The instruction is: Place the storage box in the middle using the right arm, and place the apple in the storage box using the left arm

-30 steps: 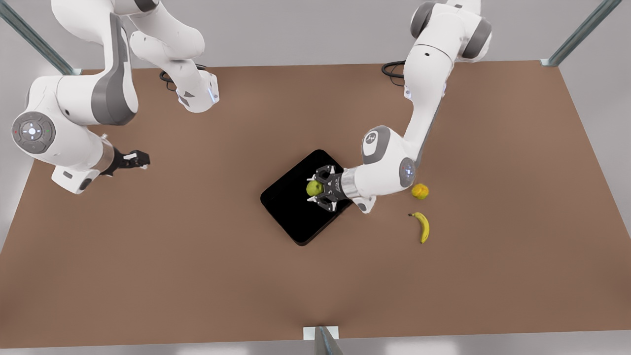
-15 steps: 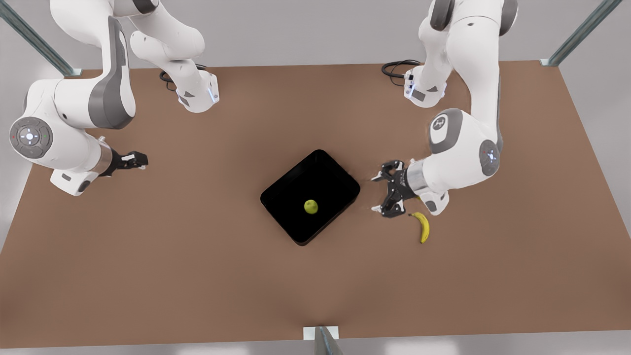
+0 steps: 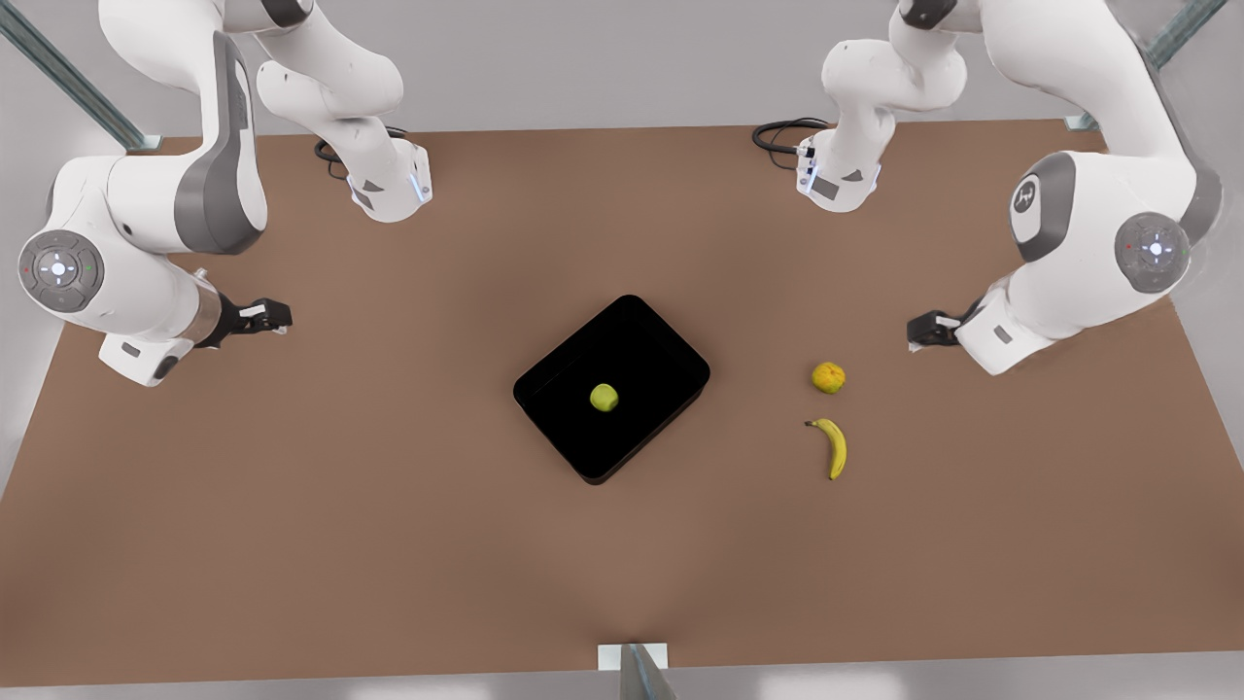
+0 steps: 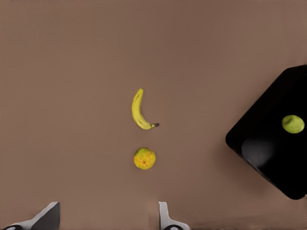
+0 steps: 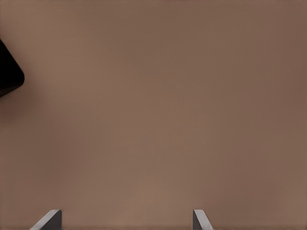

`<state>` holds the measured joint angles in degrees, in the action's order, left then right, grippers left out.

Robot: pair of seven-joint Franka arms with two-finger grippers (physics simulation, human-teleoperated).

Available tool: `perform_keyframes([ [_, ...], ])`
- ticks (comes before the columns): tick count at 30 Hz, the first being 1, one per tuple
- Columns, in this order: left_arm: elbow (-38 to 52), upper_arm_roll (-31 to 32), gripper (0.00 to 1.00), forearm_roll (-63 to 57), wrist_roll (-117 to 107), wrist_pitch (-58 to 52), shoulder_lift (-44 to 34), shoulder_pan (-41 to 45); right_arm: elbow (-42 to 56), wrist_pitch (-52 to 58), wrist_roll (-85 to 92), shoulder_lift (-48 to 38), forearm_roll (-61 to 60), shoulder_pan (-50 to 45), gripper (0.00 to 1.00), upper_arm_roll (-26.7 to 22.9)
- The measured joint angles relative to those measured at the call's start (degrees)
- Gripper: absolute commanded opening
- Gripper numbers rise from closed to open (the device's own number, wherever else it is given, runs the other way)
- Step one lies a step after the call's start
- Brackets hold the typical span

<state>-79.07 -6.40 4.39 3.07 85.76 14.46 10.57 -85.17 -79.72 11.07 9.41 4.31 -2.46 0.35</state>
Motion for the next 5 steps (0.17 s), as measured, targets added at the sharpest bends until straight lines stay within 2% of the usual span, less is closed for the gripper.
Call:
perform_keyframes([
  [5, -0.2, 0.1, 1.00, -1.5, -0.1, 0.5, -0.3, -0.6, 0.0, 0.0, 0.0, 0.1, 0.0, 0.0, 1.00, 0.0],
])
